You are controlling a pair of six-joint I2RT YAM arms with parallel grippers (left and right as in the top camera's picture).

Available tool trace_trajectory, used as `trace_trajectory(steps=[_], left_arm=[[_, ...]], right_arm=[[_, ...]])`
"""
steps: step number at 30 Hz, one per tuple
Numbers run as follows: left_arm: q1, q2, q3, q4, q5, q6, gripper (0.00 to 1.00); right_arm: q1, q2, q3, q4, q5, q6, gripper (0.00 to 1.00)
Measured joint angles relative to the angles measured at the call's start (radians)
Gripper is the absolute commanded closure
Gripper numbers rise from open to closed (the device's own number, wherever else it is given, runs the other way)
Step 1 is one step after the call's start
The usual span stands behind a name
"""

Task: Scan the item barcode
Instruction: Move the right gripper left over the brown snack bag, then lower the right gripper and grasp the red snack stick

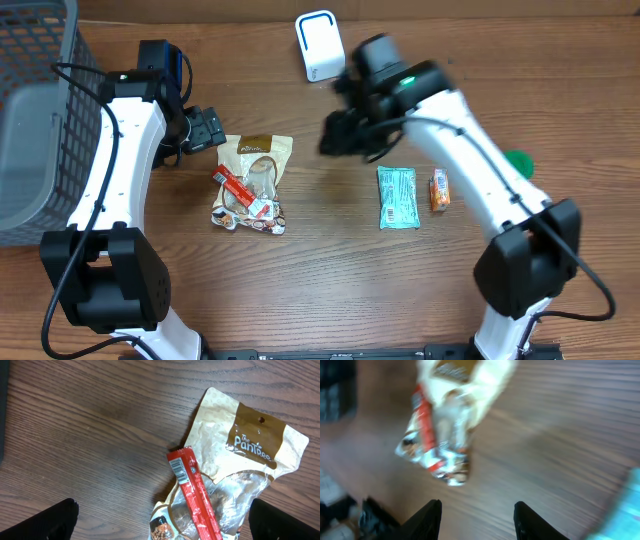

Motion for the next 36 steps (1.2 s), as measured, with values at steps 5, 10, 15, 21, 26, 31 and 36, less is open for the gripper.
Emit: trace_trajectory(steps=[5, 10, 15, 21, 26, 31, 36], left_arm=[[0.0, 0.0, 0.0, 0.0, 0.0, 0.0, 0.0], [0.0, 0.0, 0.0, 0.0, 0.0, 0.0, 0.0], [0.0, 0.0, 0.0, 0.0, 0.0, 0.0, 0.0], [0.0, 0.0, 0.0, 0.0, 0.0, 0.0, 0.0], [0.0, 0.0, 0.0, 0.0, 0.0, 0.0, 0.0], [0.0, 0.0, 0.0, 0.0, 0.0, 0.0, 0.0], [0.0, 0.0, 0.0, 0.0, 0.0, 0.0, 0.0]], right_arm=[[0.153, 0.035, 0.0, 0.058, 0.037, -0.002, 0.51], [0.258, 0.103, -0.002, 0.115, 0.07, -0.002, 0.51], [0.309, 0.164, -0.006, 0.176, 0.132, -0.002, 0.51], [0.314, 0.188, -0.007, 0.231, 0.171, -0.002, 0.51], [0.314, 0.206, -0.007, 0.25, 0.179, 0.0, 0.51], [0.315, 0.239, -0.007, 0.255, 0.179, 0.001, 0.51], [0.319, 0.27, -0.007, 0.268, 0.178, 0.001, 0.55]])
